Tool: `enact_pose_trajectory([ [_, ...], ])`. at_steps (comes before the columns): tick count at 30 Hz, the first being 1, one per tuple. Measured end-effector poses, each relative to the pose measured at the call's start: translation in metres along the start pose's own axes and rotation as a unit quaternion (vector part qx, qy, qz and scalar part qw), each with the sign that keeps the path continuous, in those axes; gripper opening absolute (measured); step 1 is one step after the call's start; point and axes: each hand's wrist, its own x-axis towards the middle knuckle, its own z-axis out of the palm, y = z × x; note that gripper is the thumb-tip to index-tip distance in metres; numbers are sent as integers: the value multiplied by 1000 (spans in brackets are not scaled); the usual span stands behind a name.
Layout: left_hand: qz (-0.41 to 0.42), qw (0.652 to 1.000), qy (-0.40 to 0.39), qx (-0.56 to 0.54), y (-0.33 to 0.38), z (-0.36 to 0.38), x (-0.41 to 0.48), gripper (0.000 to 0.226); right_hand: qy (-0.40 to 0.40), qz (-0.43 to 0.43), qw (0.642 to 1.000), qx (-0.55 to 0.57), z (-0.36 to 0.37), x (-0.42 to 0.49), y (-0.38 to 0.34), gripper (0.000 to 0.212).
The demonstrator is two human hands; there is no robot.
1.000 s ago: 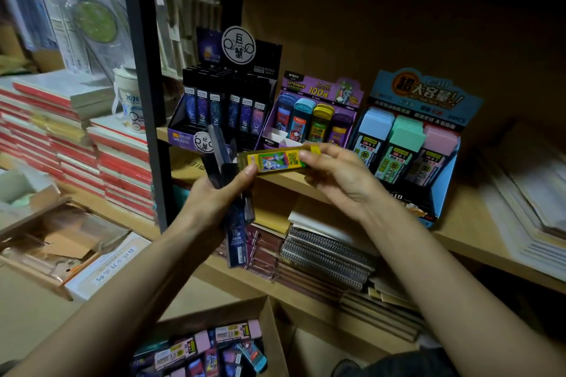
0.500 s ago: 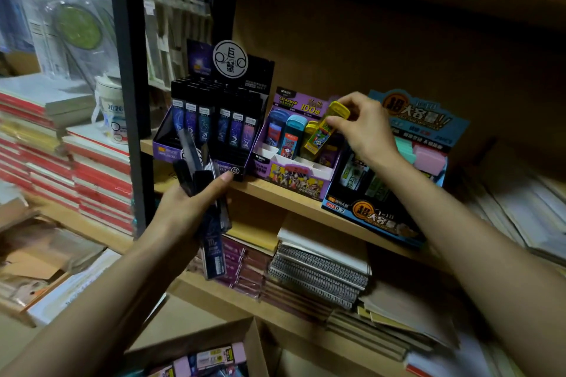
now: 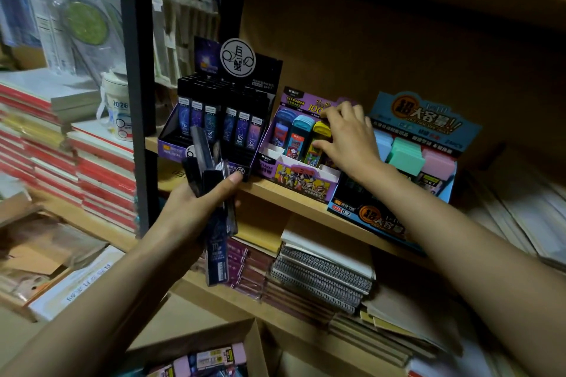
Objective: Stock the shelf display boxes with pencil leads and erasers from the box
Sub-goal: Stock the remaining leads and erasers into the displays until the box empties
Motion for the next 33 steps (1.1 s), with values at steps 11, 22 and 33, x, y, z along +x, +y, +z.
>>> enact_pose_trajectory([
  [11, -27, 995, -92, -21, -3, -1, -8, 15, -214, 150, 771, 581, -42, -82, -82, 18],
  [22, -68, 980, -186, -32, 1, -3, -21, 25, -267, 217, 552, 760, -46, -96, -112, 14],
  [33, -64, 991, -119, 8, -8, -6, -16, 42, -116, 224, 697, 671, -45, -91, -100, 18],
])
